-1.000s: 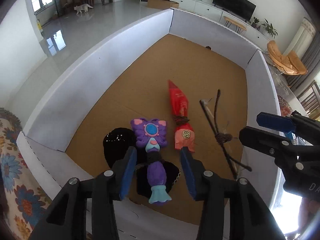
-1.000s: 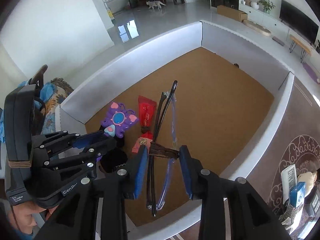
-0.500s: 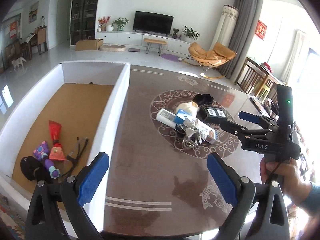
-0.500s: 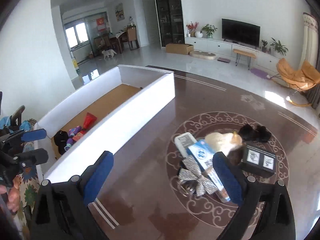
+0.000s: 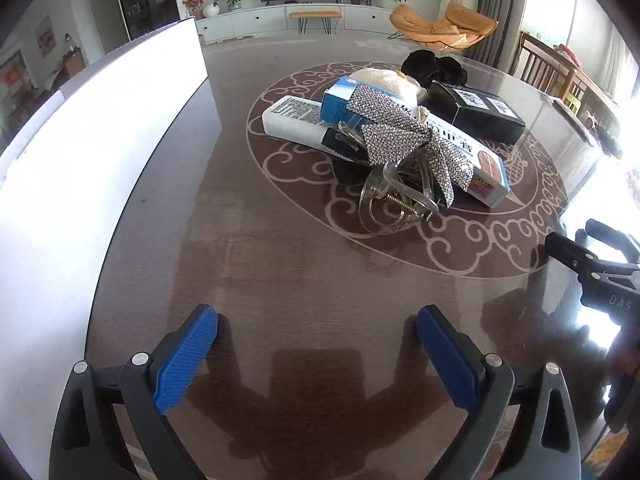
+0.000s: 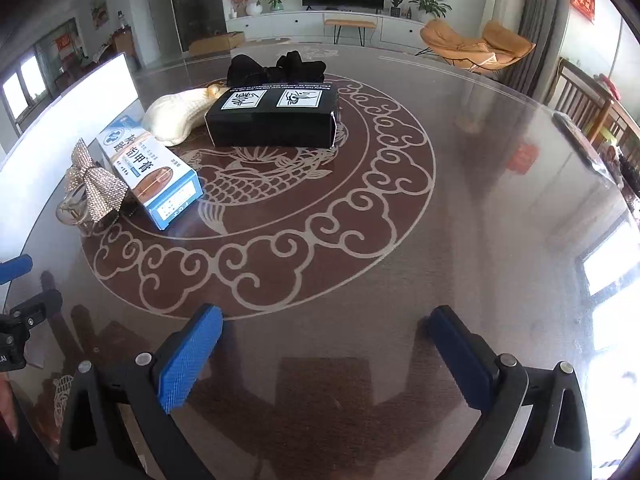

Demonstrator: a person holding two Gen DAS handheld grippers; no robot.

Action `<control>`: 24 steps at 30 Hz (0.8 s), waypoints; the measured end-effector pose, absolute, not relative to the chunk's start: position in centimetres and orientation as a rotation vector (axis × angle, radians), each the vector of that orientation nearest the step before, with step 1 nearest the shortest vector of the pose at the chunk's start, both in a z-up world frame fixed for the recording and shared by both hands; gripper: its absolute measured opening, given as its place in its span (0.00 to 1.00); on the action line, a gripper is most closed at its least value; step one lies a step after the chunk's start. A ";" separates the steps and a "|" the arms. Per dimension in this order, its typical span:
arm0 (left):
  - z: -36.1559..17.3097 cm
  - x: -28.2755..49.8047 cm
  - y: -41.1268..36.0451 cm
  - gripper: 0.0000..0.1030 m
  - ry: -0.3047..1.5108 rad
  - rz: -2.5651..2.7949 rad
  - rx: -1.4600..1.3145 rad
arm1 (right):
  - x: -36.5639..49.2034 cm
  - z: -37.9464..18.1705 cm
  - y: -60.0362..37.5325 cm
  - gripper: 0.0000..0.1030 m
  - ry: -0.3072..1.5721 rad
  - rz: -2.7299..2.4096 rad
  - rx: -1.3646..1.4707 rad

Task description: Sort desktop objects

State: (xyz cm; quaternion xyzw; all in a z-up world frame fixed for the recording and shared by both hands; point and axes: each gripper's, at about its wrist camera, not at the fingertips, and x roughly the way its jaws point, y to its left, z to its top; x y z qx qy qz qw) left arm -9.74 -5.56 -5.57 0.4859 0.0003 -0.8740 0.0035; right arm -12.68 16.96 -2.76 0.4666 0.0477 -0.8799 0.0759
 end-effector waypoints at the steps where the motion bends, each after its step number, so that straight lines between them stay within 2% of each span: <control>1: -5.6 -9.9 -5.7 1.00 -0.004 -2.743 1.500 | -12.9 -2.9 16.4 1.00 0.135 -2.660 1.367; 24: -5.9 -10.3 -5.7 1.00 -0.009 -2.800 1.443 | -14.4 -2.9 14.7 1.00 0.128 -2.670 1.372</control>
